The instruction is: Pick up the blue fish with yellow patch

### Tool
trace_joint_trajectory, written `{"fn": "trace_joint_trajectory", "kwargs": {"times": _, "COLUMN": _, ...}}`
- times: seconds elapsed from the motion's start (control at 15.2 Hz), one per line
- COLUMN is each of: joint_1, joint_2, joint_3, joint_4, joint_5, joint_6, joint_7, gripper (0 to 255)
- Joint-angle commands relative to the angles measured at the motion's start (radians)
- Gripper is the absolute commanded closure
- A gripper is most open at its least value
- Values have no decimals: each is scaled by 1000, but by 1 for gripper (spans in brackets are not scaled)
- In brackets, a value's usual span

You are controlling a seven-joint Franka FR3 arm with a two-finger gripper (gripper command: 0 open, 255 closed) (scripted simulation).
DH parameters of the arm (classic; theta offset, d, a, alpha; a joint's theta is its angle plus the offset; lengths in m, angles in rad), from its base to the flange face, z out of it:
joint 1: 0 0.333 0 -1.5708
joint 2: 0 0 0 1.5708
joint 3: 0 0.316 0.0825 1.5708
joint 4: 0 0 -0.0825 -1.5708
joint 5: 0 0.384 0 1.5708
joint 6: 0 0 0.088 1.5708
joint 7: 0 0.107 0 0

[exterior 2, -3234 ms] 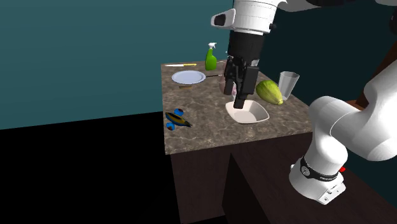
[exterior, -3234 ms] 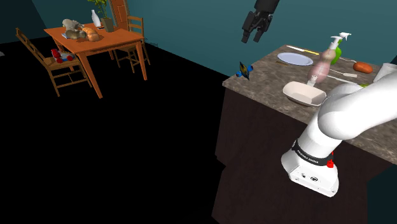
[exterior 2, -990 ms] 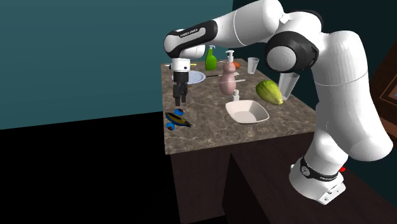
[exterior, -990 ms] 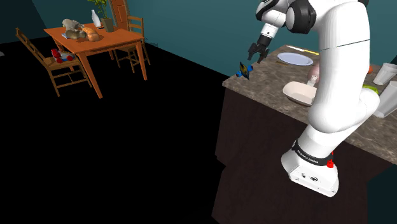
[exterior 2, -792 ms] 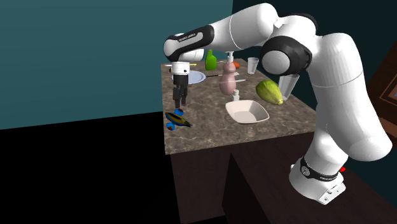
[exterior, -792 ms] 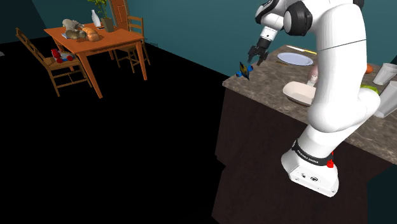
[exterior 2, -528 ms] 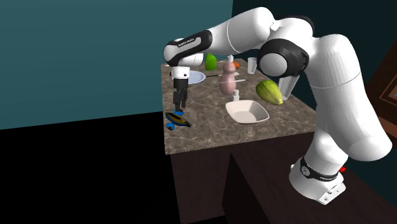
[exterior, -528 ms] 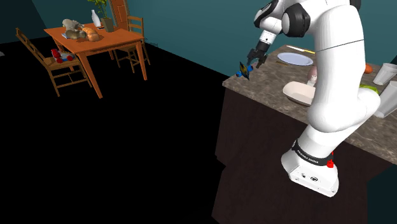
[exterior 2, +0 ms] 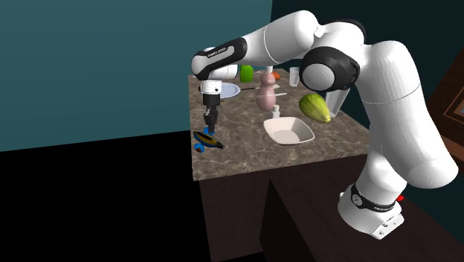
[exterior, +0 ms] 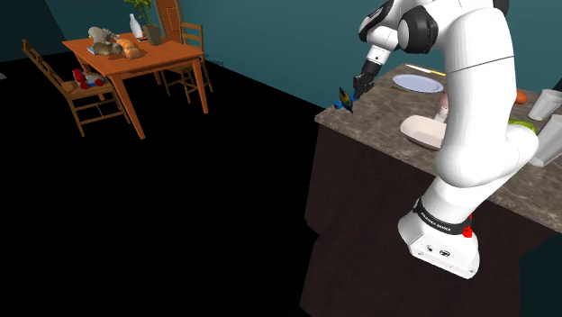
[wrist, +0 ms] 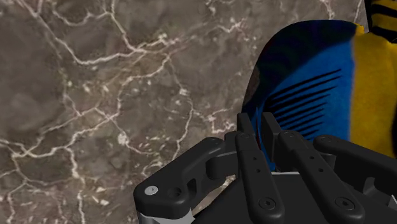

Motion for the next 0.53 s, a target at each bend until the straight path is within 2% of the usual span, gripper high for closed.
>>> {"fn": "trace_joint_trajectory", "kwargs": {"times": 0.0, "joint_1": 0, "joint_2": 0, "joint_3": 0, "joint_4": -1, "joint_5": 0, "joint_6": 0, "joint_7": 0, "gripper": 255}}
{"fn": "trace_joint_trajectory", "kwargs": {"times": 0.46, "joint_1": 1, "joint_2": -20, "joint_3": -8, "joint_4": 23, "joint_5": -14, "joint_6": -37, "joint_7": 18, "gripper": 255}}
